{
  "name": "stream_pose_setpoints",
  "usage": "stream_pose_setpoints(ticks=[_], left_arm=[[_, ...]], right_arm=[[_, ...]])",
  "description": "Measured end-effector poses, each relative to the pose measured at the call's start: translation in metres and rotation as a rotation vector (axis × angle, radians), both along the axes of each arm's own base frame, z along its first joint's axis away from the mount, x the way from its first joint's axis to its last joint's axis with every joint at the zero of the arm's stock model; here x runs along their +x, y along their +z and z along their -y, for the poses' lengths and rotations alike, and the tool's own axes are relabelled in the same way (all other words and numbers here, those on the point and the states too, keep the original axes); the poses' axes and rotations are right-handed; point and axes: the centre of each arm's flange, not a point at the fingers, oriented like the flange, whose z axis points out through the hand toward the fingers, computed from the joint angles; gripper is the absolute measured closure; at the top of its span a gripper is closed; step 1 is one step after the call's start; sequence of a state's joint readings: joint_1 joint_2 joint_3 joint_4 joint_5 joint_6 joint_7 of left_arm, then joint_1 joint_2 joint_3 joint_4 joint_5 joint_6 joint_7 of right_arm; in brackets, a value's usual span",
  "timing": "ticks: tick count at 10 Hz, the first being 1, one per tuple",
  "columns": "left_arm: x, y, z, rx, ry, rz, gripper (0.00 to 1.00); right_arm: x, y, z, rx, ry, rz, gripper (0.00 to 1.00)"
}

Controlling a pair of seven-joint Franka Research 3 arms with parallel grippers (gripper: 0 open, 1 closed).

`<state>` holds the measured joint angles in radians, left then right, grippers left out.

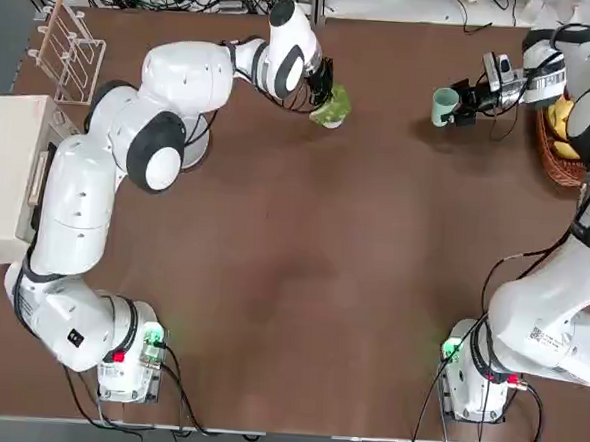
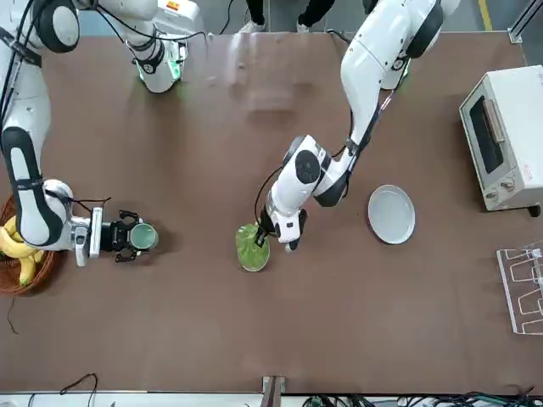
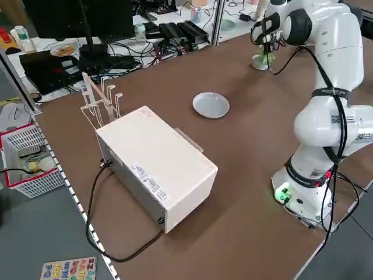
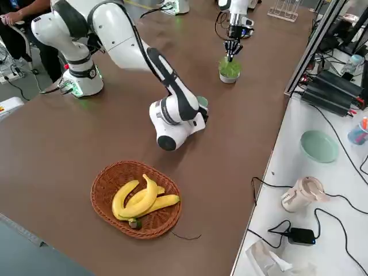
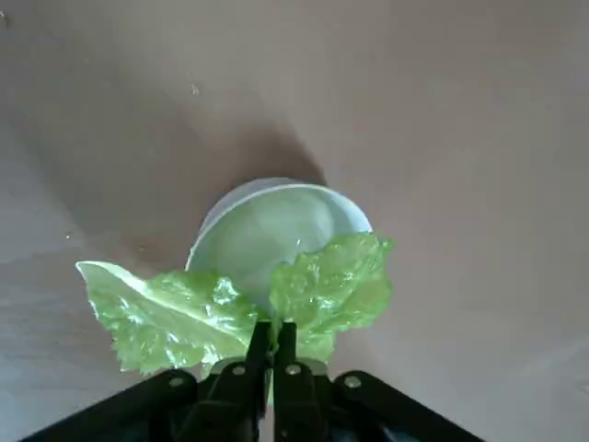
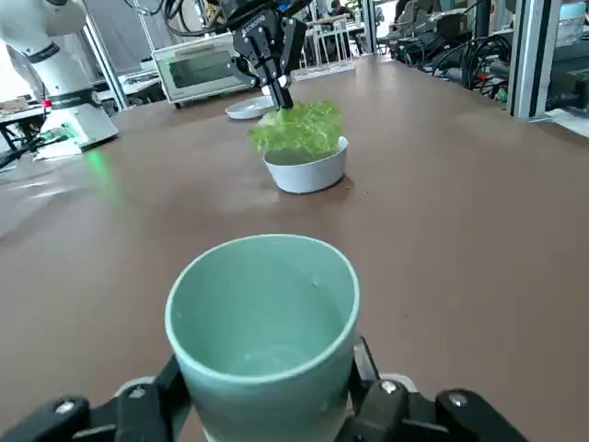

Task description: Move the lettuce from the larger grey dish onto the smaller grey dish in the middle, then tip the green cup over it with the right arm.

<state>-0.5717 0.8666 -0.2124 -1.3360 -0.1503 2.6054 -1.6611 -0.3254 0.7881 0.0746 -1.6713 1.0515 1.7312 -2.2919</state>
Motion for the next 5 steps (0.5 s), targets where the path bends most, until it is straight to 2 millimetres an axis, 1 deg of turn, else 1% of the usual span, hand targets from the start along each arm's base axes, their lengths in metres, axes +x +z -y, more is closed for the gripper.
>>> stream_pose_setpoints(ticks=[2, 3, 4, 5], left_arm=[[0.009, -0.004, -0.01, 0.015, 0.015, 0.009, 0.93], [0.01, -0.007, -0.013, 0.019, 0.019, 0.011, 0.86], [0.011, -0.009, -0.013, 0.013, 0.022, 0.021, 0.83], [0.011, -0.011, -0.012, 0.008, 0.023, 0.029, 0.71]], right_arm=[[0.008, 0.002, -0.013, -0.024, -0.02, 0.013, 0.31], [0.012, 0.005, -0.017, -0.036, -0.029, 0.022, 0.31], [0.015, 0.009, -0.021, -0.045, -0.039, 0.032, 0.31], [0.018, 0.013, -0.025, -0.051, -0.045, 0.03, 0.31]])
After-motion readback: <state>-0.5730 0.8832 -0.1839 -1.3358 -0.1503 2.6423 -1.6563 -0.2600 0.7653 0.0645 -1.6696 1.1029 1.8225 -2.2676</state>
